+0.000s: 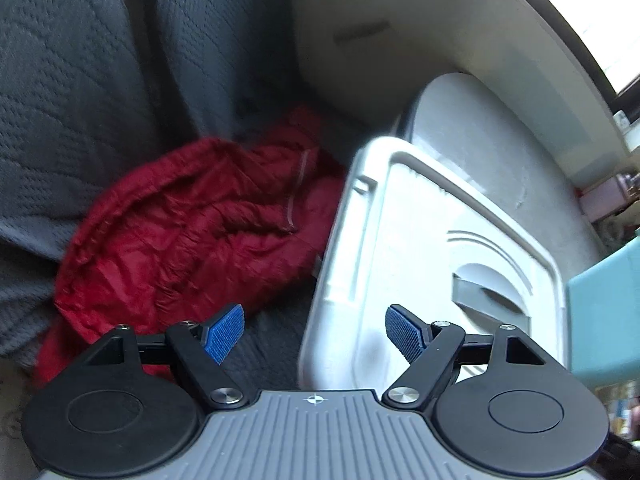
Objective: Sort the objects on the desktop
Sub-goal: 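Lower both tools to the lid's rim, rolling the left tool sideways, then close the left tool on the lid rim while the right tool grips the rim too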
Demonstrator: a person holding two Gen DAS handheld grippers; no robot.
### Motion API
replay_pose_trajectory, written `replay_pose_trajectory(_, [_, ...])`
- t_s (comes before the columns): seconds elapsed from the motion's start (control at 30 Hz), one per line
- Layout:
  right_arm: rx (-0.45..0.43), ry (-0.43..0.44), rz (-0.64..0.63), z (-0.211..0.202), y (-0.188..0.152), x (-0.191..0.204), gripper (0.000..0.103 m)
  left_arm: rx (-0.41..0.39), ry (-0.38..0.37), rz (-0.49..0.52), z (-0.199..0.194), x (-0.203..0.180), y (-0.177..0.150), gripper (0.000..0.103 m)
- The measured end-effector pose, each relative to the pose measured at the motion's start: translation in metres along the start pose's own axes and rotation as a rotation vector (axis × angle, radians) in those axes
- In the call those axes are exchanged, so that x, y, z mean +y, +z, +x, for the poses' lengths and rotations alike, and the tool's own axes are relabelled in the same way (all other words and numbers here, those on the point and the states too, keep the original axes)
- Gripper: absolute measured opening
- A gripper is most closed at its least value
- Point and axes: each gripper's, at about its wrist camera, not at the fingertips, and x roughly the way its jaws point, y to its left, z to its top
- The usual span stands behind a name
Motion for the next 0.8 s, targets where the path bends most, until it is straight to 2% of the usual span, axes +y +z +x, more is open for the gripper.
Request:
replay_pose_trajectory(0.3, [0.007,0.001,-0.001,-0.001,0.0,0.0,0.102,0.083,-0.21,-0.192,0.023,0.028,-0.011,0.08])
replay_pose_trajectory(0.37, [0.007,0.002,-0.001,-0.001,0.0,0.0,0.102,0.109,-0.261,-0.251,0.03,0.033,-0.014,0.075])
replay_pose_trajectory(0.43, [0.008,0.002,-0.002,-0.001,0.0,0.0,0.102,0.089,-0.319,-0.307,0.032,0.039,-0.02,0.055])
replay_pose_trajectory(0.53, [0.009,0.01,0.005,-0.001,0.0,-0.001,0.103,0.036,-0.349,-0.317,0.027,0.04,-0.027,0.047])
replay_pose_trajectory(0.63, [0.012,0.032,0.029,-0.003,0.001,-0.005,0.102,0.014,-0.424,-0.358,0.02,0.047,-0.03,0.035])
replay_pose_trajectory(0.8, [0.003,0.069,0.019,-0.005,0.001,-0.007,0.102,0.009,-0.426,-0.321,0.01,0.039,-0.03,0.034])
